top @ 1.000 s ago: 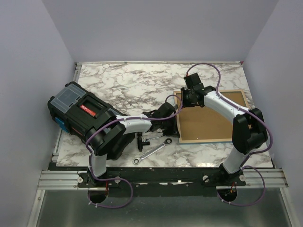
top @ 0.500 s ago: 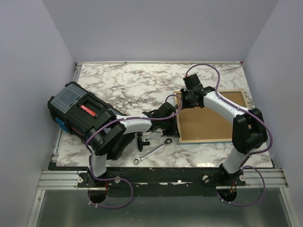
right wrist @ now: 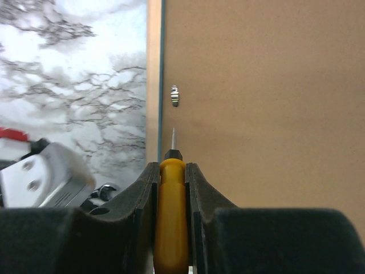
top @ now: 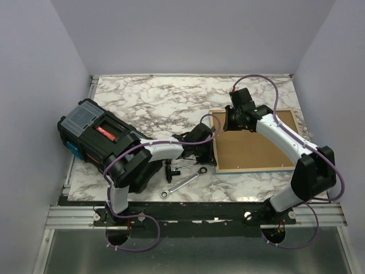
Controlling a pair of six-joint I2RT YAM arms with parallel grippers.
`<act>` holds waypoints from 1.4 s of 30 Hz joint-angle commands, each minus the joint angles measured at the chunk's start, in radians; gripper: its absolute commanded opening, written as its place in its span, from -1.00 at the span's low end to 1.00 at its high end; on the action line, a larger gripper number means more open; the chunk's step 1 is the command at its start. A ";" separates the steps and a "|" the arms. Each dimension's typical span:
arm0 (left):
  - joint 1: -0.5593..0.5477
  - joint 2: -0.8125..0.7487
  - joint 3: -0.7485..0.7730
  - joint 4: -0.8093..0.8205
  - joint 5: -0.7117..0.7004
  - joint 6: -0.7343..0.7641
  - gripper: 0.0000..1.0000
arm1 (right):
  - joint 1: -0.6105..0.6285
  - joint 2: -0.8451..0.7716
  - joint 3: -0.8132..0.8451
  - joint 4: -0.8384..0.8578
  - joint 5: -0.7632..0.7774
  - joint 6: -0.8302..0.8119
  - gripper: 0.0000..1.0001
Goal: Take the photo out of the frame
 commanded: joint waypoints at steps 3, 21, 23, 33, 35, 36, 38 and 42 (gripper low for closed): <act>-0.003 -0.044 0.039 -0.074 -0.068 0.071 -0.99 | -0.001 -0.110 -0.034 -0.041 0.015 0.024 -0.99; -0.004 -0.085 0.047 -0.090 -0.085 0.103 -0.31 | -0.002 -0.234 -0.129 -0.147 0.106 0.057 -0.99; -0.003 -0.079 0.047 -0.084 -0.086 0.101 -0.14 | -0.001 -0.245 -0.126 -0.157 0.119 0.063 -0.99; -0.008 -0.057 0.055 -0.111 -0.150 0.118 0.32 | -0.001 -0.294 -0.106 -0.194 0.179 0.070 -0.99; -0.009 -0.046 0.066 -0.123 -0.167 0.119 0.34 | -0.001 -0.305 -0.106 -0.196 0.190 0.070 -0.99; -0.011 -0.040 0.072 -0.130 -0.178 0.118 0.35 | -0.001 -0.309 -0.106 -0.199 0.195 0.071 -0.99; -0.014 -0.025 0.085 -0.146 -0.204 0.115 0.36 | -0.001 -0.318 -0.106 -0.203 0.205 0.071 -0.99; -0.021 0.006 0.104 -0.176 -0.255 0.103 0.37 | -0.001 -0.338 -0.106 -0.212 0.229 0.076 -0.99</act>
